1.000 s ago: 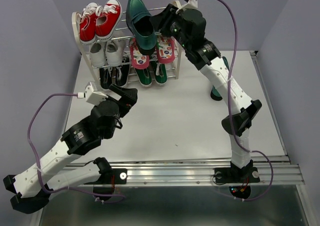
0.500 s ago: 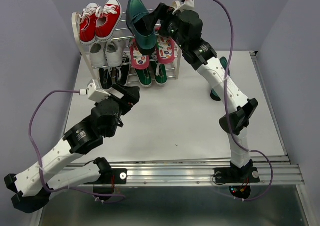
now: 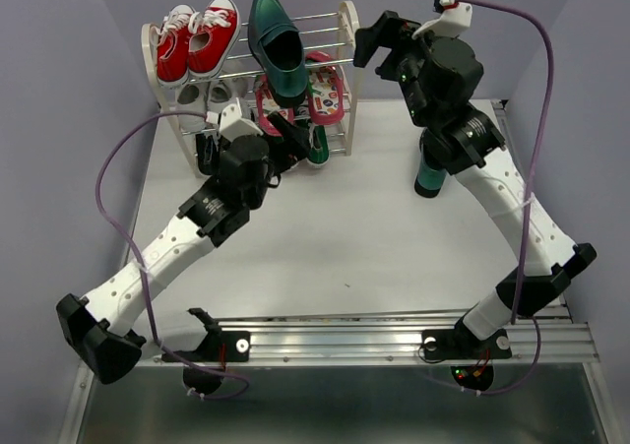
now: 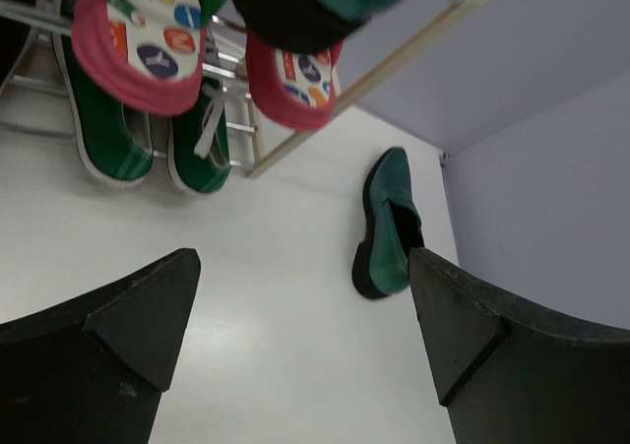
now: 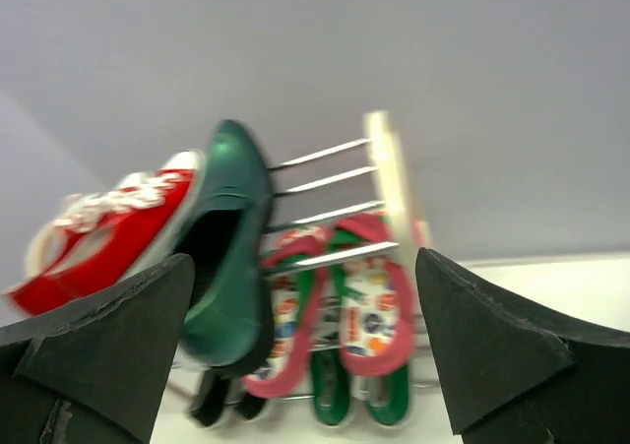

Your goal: Place and organize the shoes onto the shoe shelf

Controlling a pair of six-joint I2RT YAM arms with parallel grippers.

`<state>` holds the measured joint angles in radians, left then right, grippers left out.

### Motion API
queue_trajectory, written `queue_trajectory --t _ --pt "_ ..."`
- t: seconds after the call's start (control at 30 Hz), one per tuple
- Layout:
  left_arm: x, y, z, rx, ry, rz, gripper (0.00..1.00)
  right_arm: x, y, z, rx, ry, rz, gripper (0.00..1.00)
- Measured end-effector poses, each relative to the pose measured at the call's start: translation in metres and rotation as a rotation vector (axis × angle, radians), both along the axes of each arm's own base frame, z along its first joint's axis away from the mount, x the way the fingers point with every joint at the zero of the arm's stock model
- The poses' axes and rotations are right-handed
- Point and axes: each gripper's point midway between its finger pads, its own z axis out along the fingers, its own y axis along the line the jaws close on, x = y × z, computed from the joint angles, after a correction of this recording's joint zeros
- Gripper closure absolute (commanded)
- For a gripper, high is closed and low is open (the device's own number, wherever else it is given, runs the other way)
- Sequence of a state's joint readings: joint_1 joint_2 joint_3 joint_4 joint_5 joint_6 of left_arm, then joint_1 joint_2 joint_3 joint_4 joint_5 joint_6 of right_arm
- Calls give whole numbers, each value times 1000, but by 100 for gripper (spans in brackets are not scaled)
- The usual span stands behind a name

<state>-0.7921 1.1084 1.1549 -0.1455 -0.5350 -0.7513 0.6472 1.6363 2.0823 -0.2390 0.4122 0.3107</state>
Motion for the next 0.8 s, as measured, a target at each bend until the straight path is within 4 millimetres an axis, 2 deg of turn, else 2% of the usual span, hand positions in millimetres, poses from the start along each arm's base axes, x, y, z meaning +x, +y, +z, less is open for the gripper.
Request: queue_trajectory --t 0.07,0.17,0.23,0.37,0.43,0.57,0.73,0.8 --pt "23 0 9 -18 -18 -16 1 -4 -25 -13 -21 28 -101 0" --pt "54 -2 8 -7 -24 -20 1 -2 -59 -49 -70 102 -248 0" --pt "70 -13 1 16 -12 -48 1 0 -79 -83 -122 171 -322 0" --pt "92 -31 -19 38 11 -110 1 3 -102 -126 -186 258 -402 0" --pt "103 -31 -27 50 25 -118 1 2 -110 -134 -204 279 -428 0" --pt "124 -27 -23 61 16 -106 1 -1 -118 -128 -201 268 -456 0" --pt "142 -16 2 54 -38 -89 4 -4 -126 -128 -204 269 -474 0" --pt "145 -13 13 54 -60 -85 8 -2 -130 -133 -213 277 -484 0"
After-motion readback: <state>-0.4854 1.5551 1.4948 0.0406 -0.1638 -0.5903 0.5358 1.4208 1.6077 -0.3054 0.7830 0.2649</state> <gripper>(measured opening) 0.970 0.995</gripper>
